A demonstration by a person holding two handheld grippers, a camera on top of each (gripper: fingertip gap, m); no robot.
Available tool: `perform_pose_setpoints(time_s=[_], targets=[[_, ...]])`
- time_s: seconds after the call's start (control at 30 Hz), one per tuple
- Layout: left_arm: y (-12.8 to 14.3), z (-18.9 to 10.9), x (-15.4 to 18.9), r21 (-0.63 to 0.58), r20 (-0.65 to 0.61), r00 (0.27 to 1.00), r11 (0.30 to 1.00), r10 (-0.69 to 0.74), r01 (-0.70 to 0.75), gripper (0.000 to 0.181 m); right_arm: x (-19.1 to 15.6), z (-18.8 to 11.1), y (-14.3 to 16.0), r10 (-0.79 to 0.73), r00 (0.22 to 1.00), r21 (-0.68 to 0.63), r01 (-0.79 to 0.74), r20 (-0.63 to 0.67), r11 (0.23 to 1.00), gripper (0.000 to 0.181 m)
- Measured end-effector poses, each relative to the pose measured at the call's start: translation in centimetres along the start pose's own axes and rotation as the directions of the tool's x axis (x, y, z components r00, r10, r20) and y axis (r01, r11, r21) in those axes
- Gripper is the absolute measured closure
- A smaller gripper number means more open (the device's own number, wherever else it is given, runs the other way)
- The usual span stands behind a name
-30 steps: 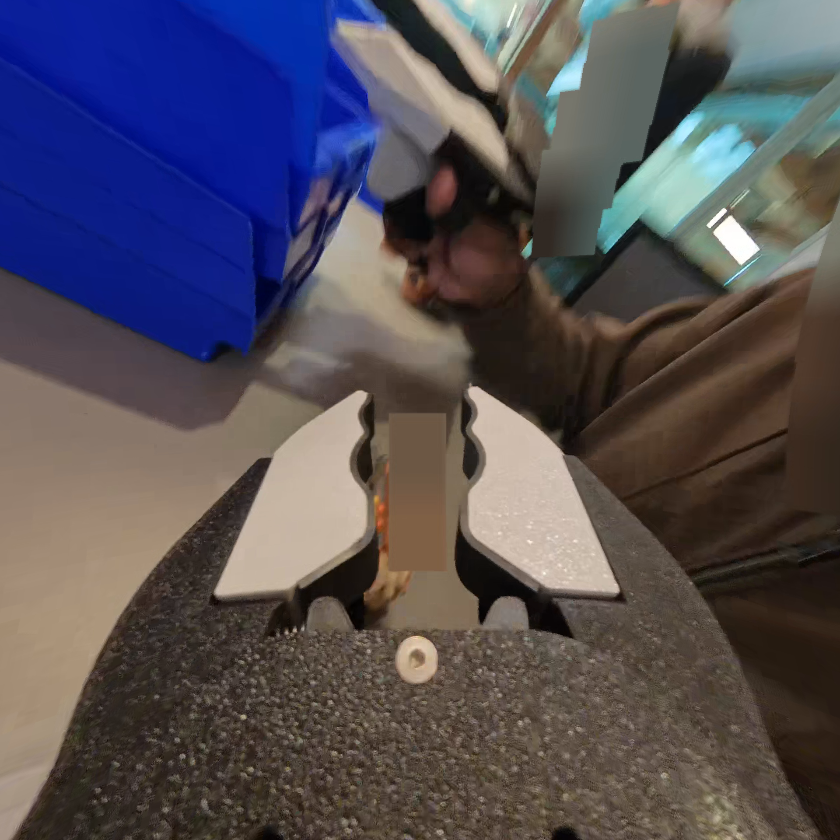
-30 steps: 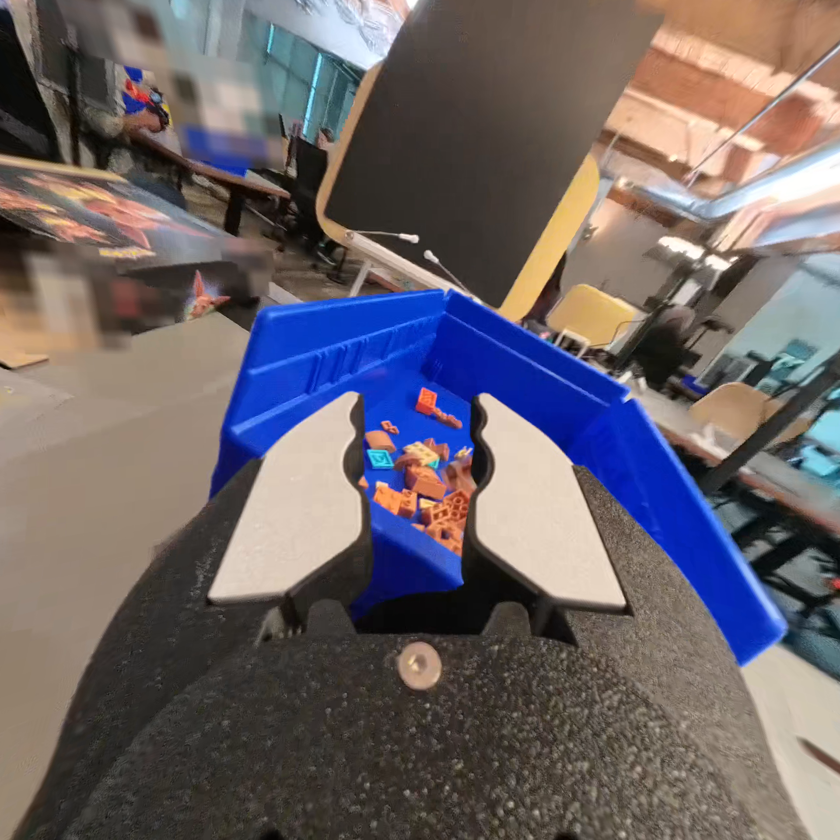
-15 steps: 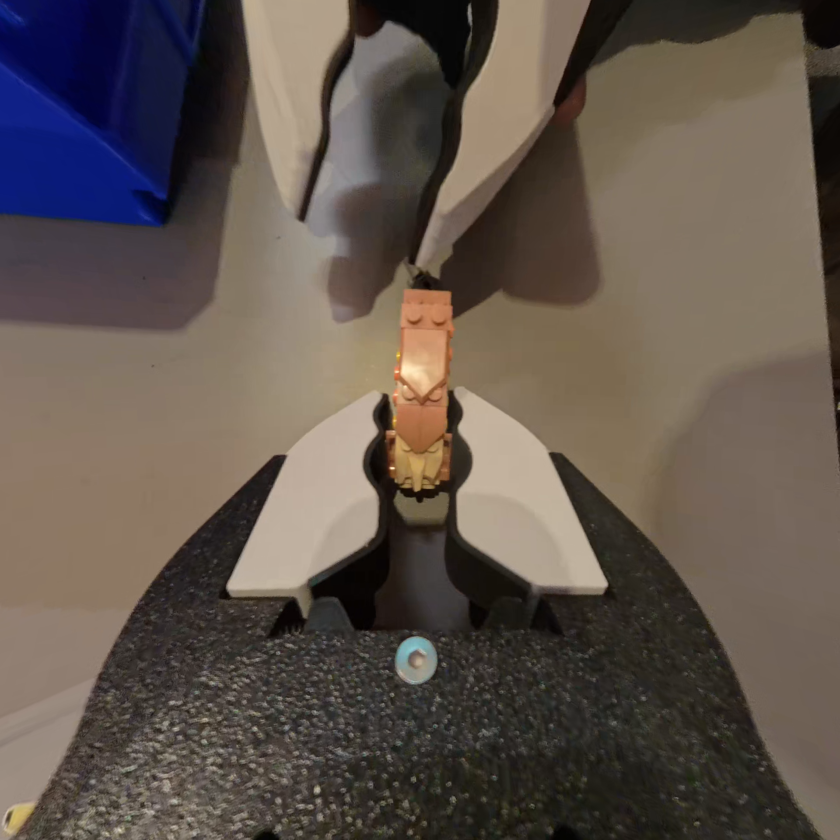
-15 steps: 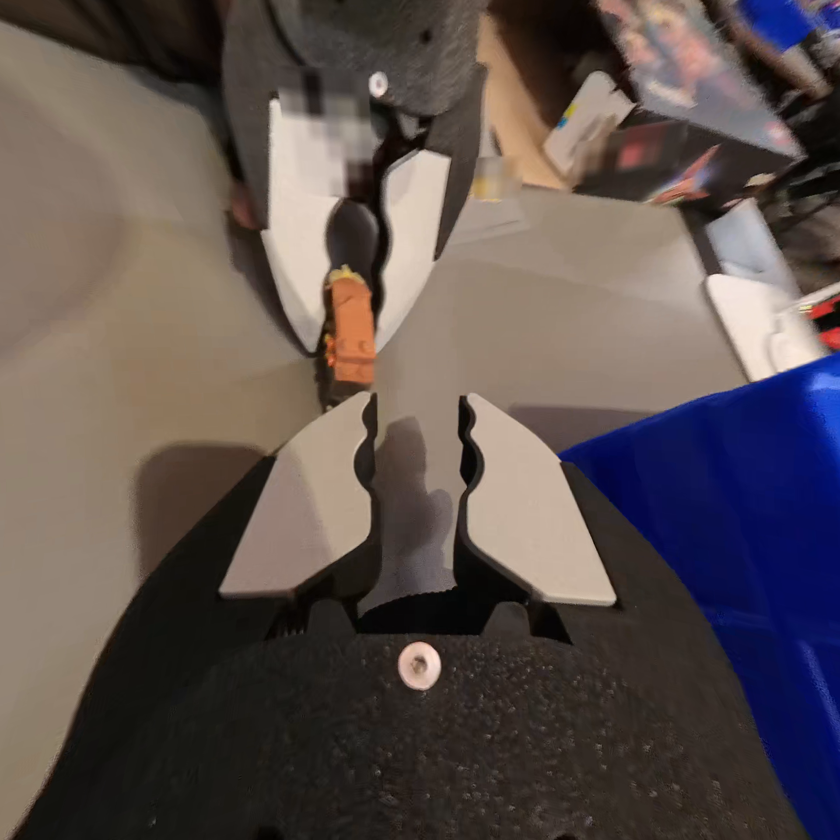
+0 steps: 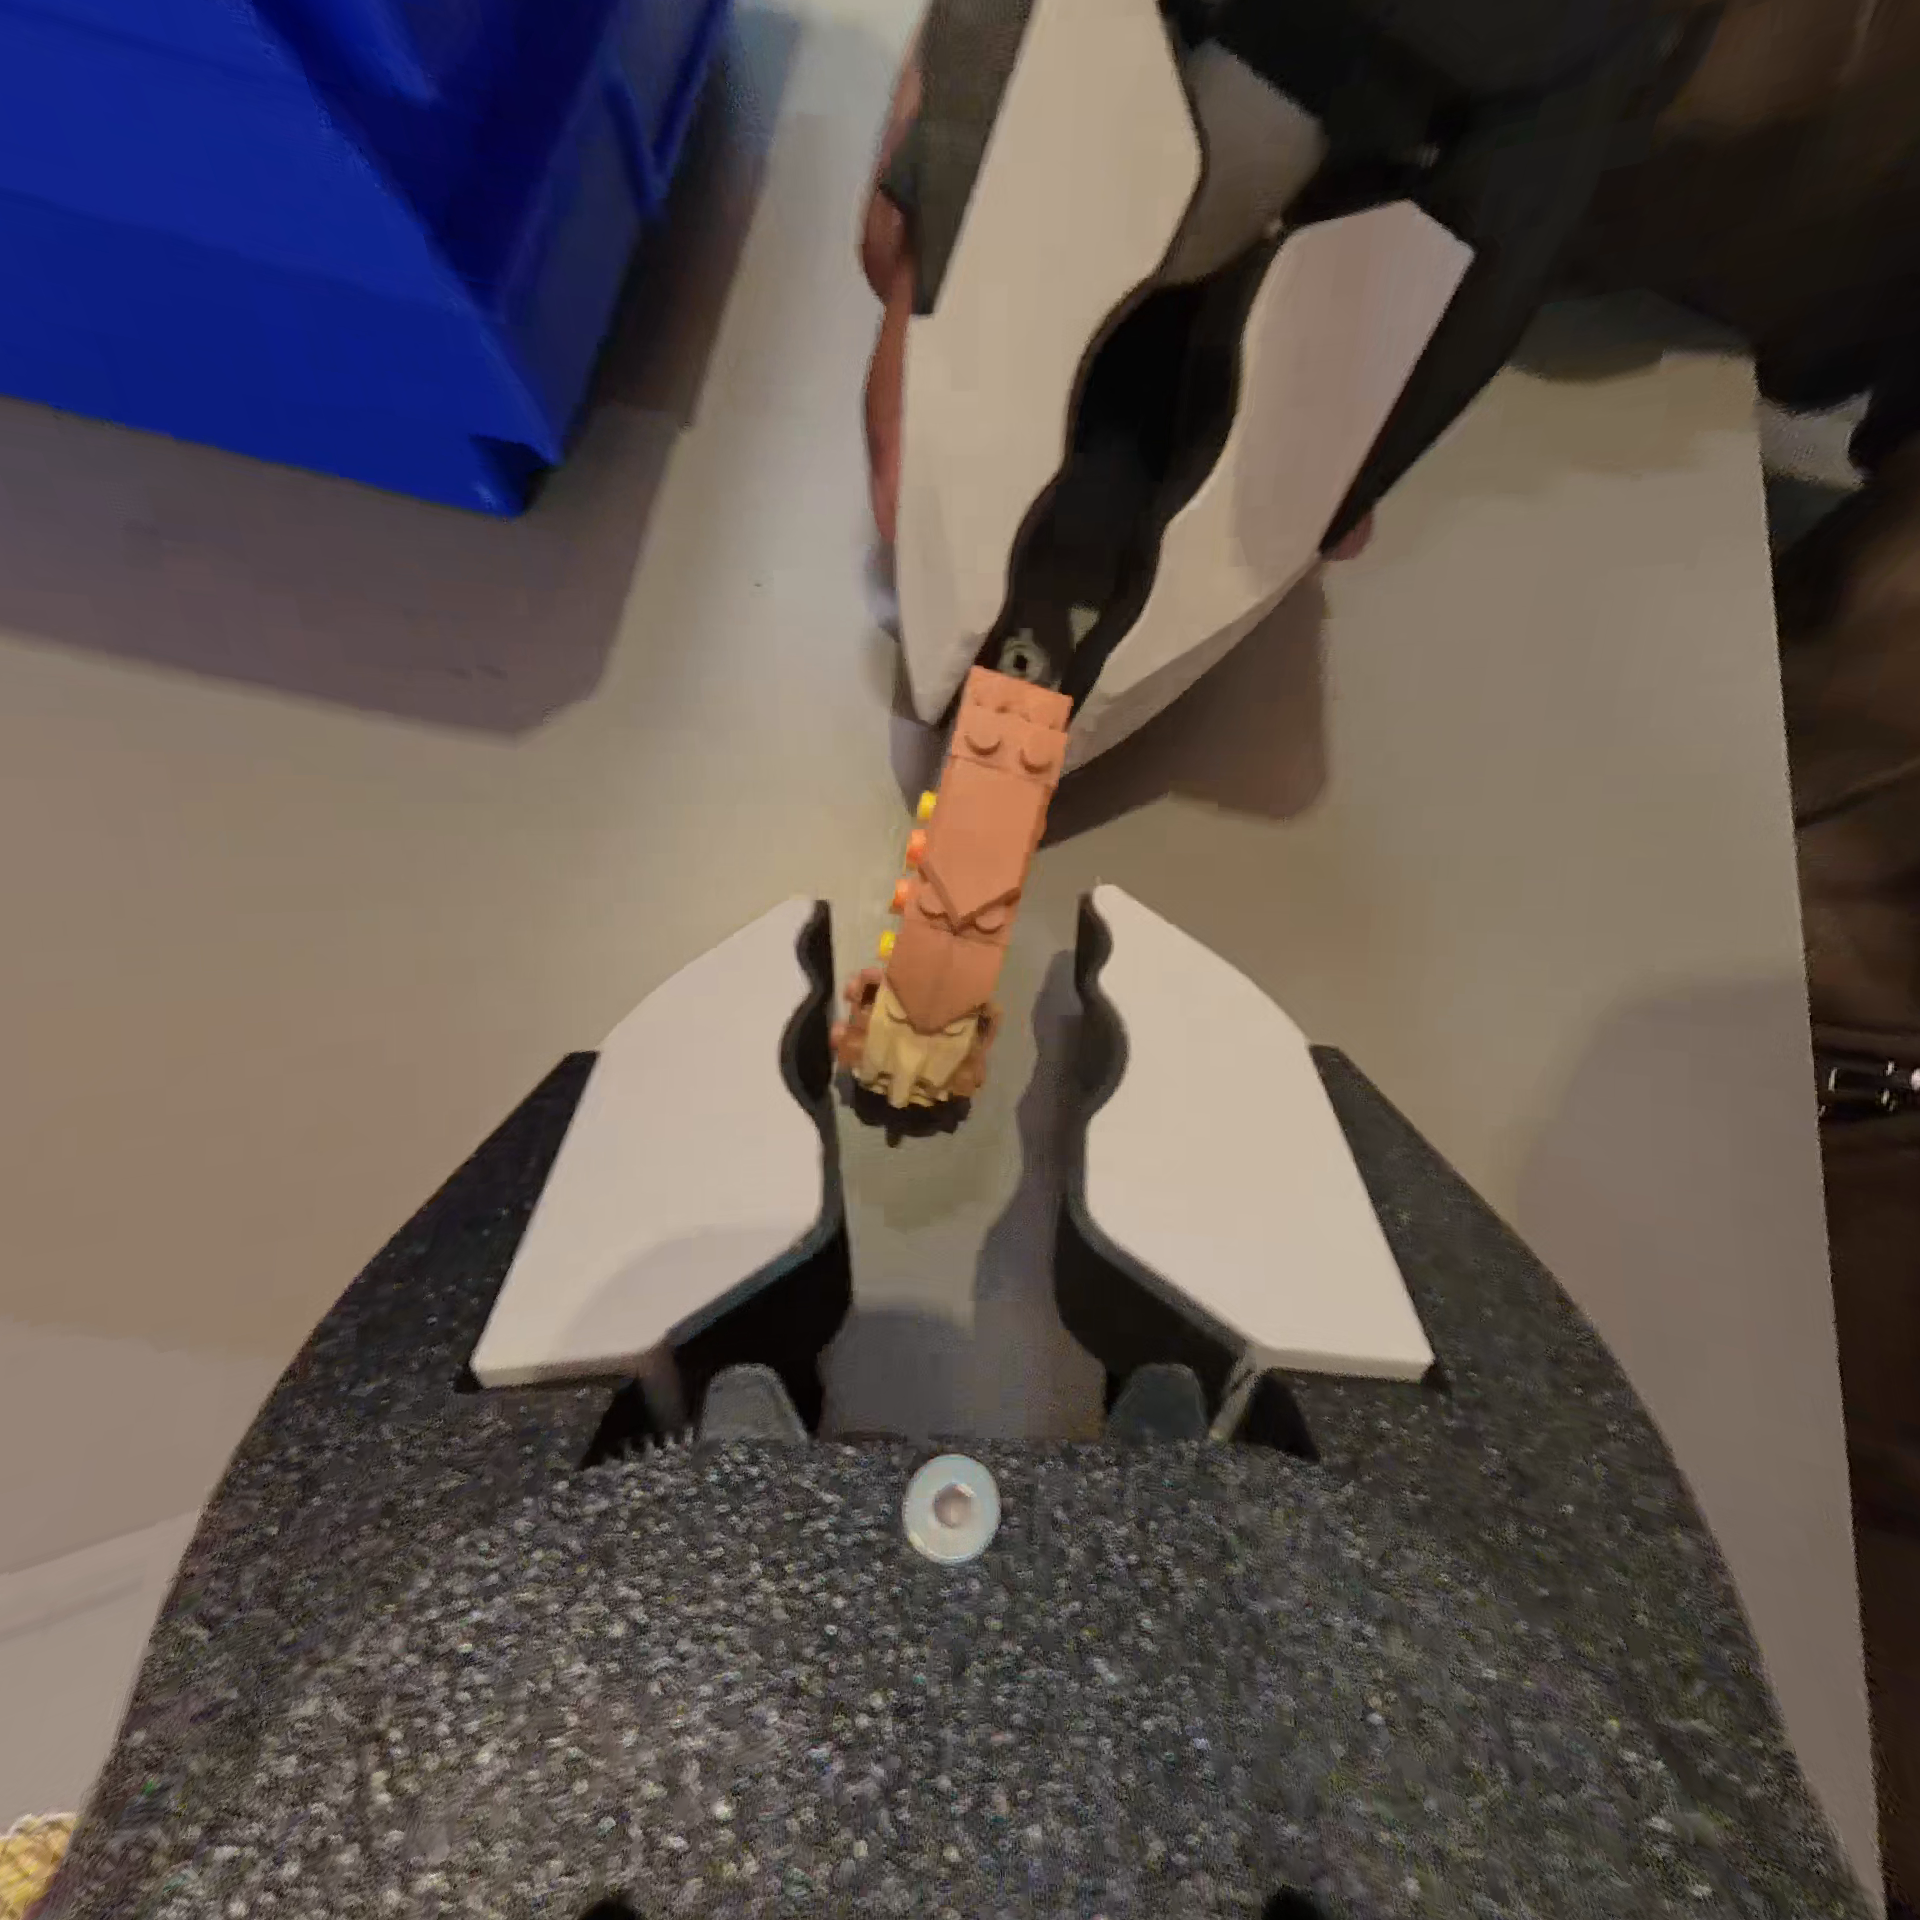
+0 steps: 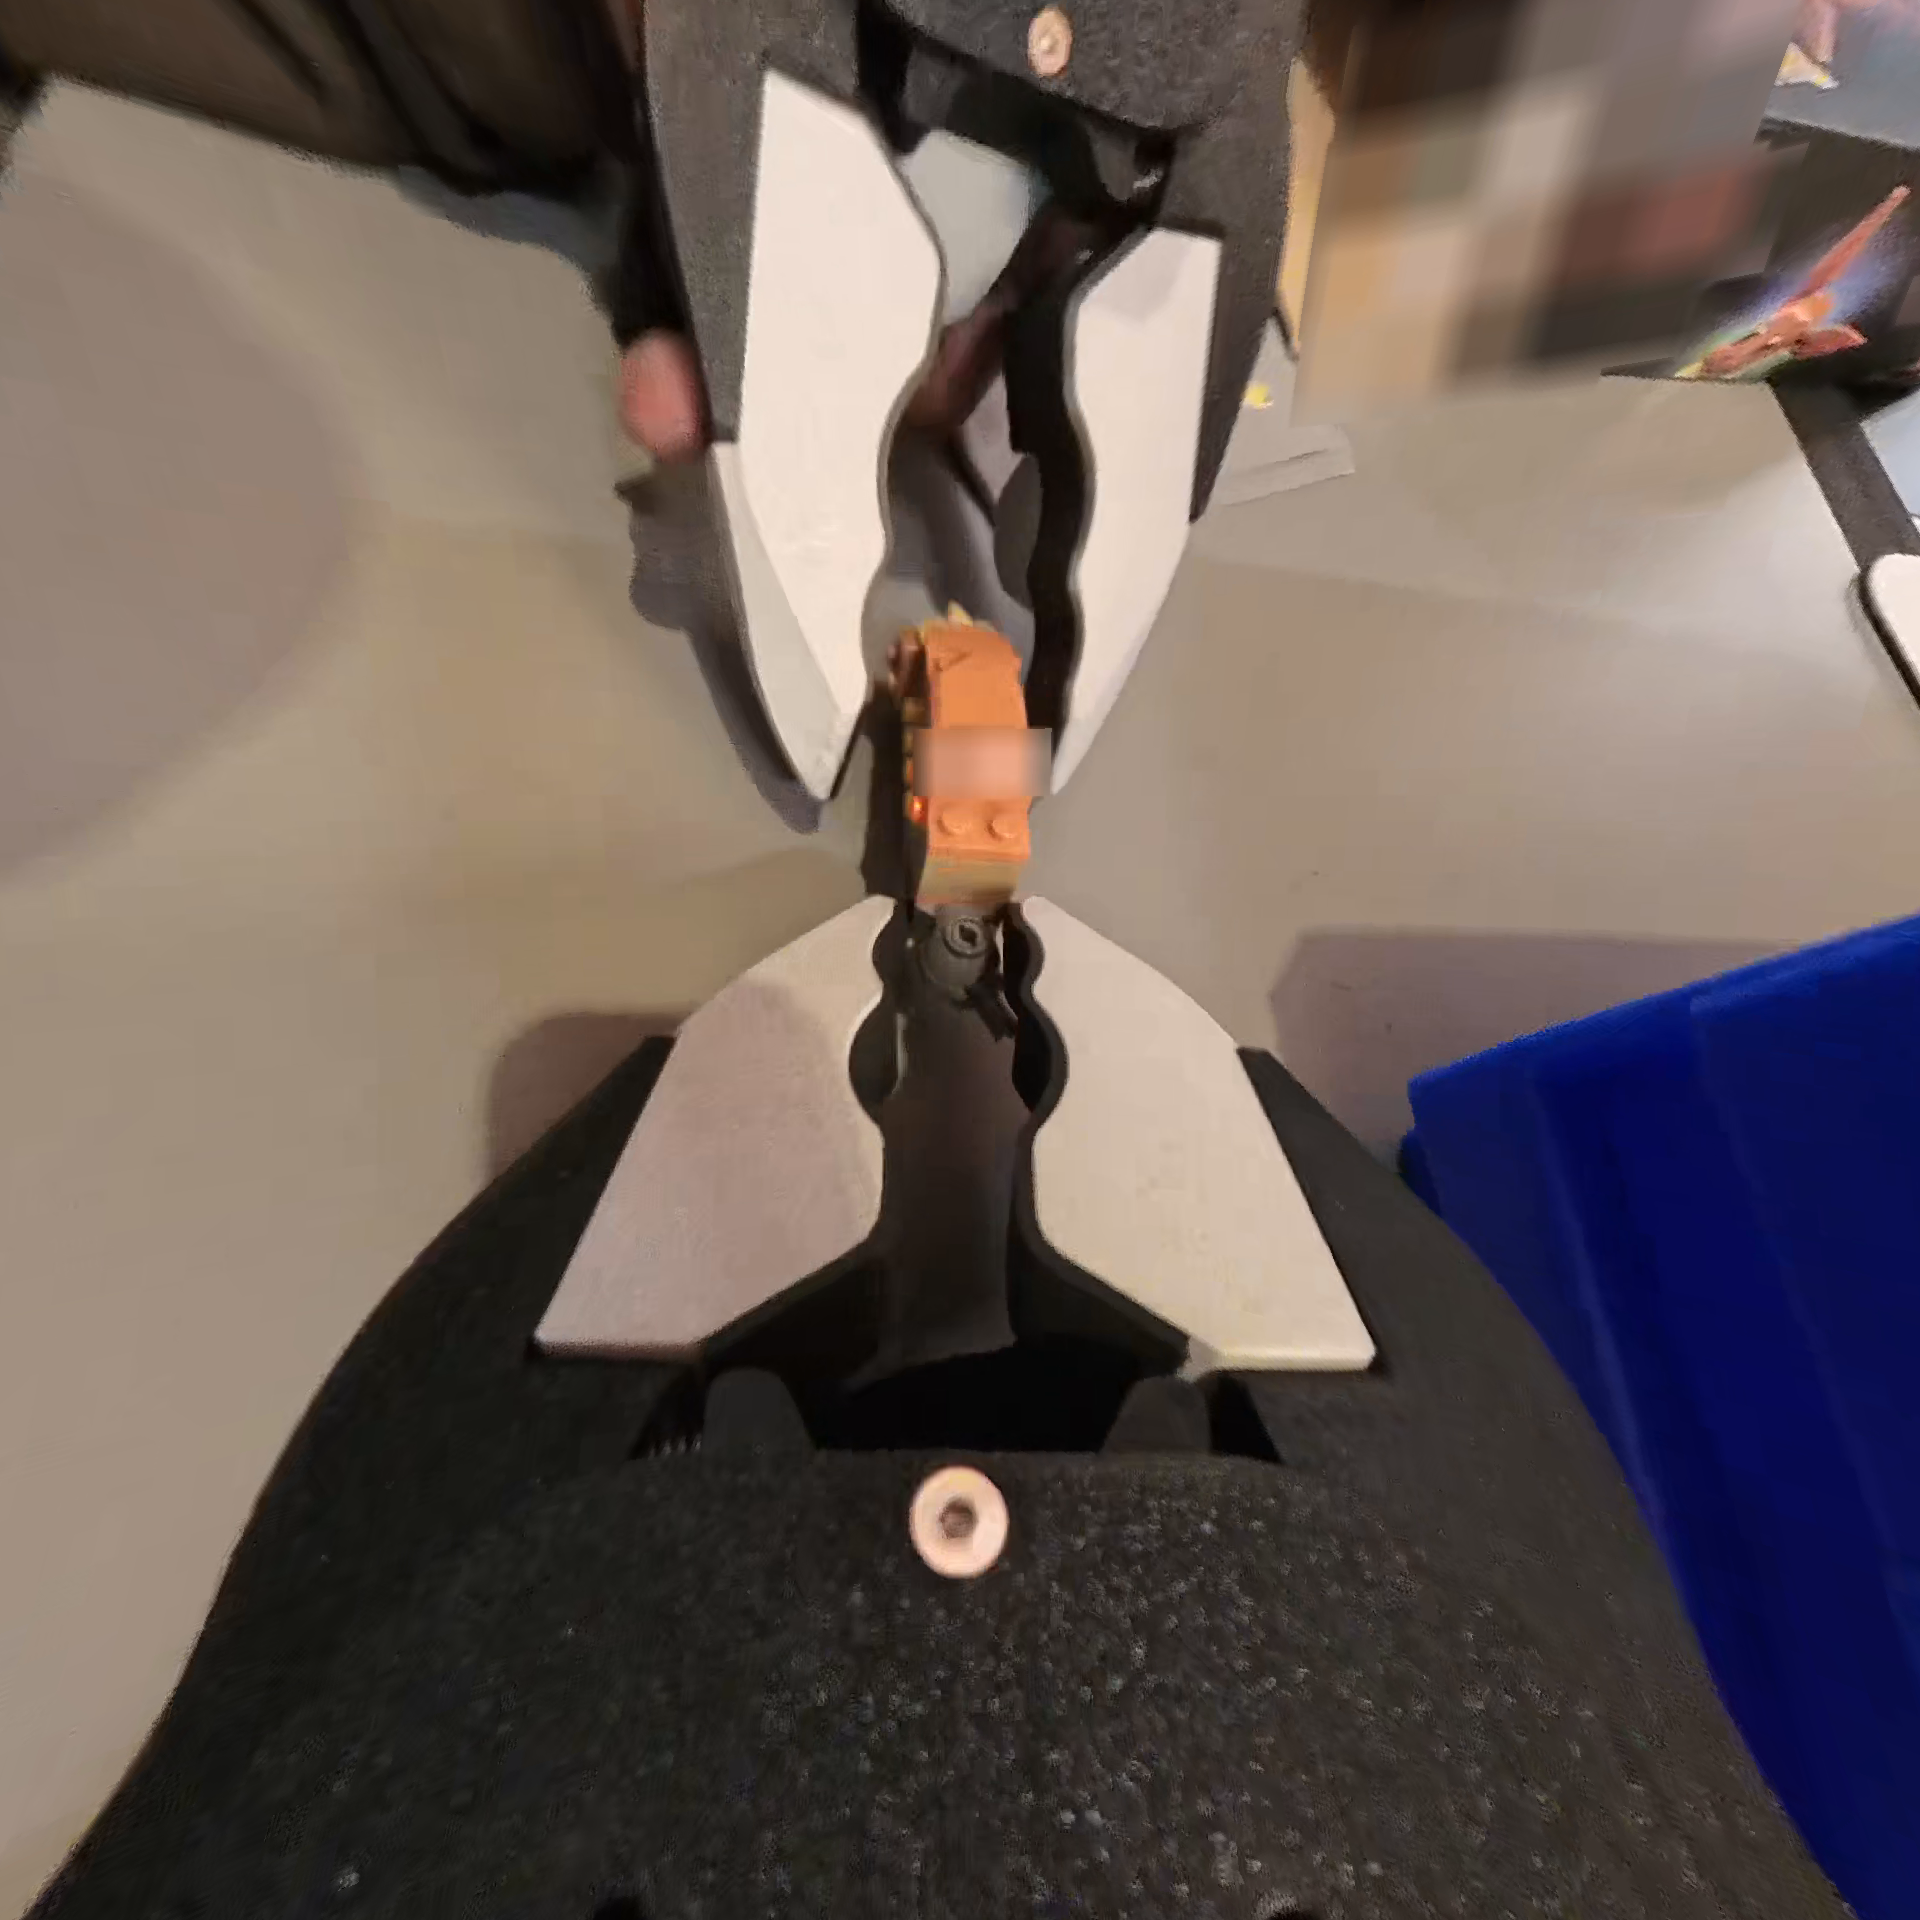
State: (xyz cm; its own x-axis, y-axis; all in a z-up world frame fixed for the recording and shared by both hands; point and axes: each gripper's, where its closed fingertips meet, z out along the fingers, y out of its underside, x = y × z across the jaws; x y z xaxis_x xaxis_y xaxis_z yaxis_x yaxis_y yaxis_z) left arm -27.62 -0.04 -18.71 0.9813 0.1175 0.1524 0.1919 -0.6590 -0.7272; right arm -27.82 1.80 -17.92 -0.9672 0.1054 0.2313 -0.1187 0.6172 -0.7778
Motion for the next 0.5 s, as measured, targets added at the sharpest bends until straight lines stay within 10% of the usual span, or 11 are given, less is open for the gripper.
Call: perform_pose_setpoints(time_s=[0.3,0.5], targets=[[-2.5,-2.1,-2.6,0.220,-0.034,0.960,0.935,-0.276,0.277,0.119,2.5,-2.5,-3.5,0.275,0.961,0.274,-0.275,0.038,0.922,0.165],[-6.3,-4.1,-1.9,0.458,-0.246,0.913,0.792,-0.324,0.404,0.123,4.0,-4.4,-6.8,0.466,0.869,0.519,-0.478,0.164,0.709,0.165]])
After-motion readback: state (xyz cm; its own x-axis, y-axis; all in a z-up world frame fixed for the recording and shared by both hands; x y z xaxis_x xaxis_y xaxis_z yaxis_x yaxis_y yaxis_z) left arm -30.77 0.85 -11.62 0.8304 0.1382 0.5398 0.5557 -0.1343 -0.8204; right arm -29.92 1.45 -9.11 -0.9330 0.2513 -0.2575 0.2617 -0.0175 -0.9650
